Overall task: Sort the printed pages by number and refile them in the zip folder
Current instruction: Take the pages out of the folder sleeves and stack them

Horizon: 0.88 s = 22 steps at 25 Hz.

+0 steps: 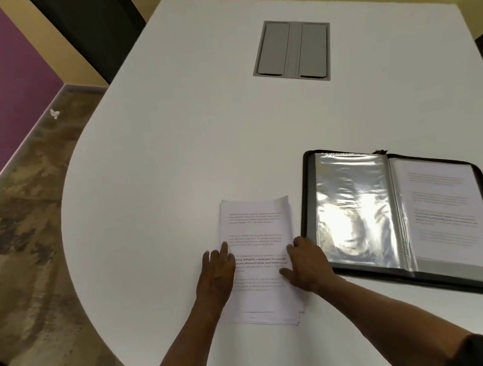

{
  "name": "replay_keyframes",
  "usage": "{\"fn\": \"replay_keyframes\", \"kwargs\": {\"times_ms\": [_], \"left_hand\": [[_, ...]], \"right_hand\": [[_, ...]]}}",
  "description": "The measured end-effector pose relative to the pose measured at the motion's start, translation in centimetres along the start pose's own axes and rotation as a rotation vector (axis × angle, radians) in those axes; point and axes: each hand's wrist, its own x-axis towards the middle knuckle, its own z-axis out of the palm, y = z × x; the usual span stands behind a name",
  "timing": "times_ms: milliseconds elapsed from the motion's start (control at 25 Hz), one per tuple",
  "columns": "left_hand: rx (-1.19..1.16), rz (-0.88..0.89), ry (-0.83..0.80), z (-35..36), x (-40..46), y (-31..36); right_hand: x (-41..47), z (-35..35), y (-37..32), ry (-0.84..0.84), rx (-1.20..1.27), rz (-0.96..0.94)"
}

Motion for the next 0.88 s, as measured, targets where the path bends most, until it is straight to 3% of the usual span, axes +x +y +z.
{"fn": "replay_keyframes", "kwargs": {"times_ms": [200, 400, 600, 760, 880], "left_hand": [[-0.163, -0.117, -0.161, 0.4, 0.0, -0.3], [-0.334, -0.139, -0.103, 0.8, -0.6, -0.4], [-0.311, -0.148, -0.113, 1.6, -0.5, -0.8], [-0.29, -0.146, -0.111, 1.6, -0.4, -0.9], [-0.248, -0.132, -0.072, 1.4, -0.5, -0.9]], "right_hand": [[-0.6, 0.9, 0.2, -0.096, -0.056, -0.001], [-0.7, 1.3, 0.3, -0.151, -0.088, -0.026], [-0.5, 1.7, 0.6, -0.176, -0.082, -0.029], [-1.2, 1.1, 0.6, -0.095, 0.04, -0.031], [-3.1, 0.3, 1.8, 0.1, 0.229, 0.015]]}}
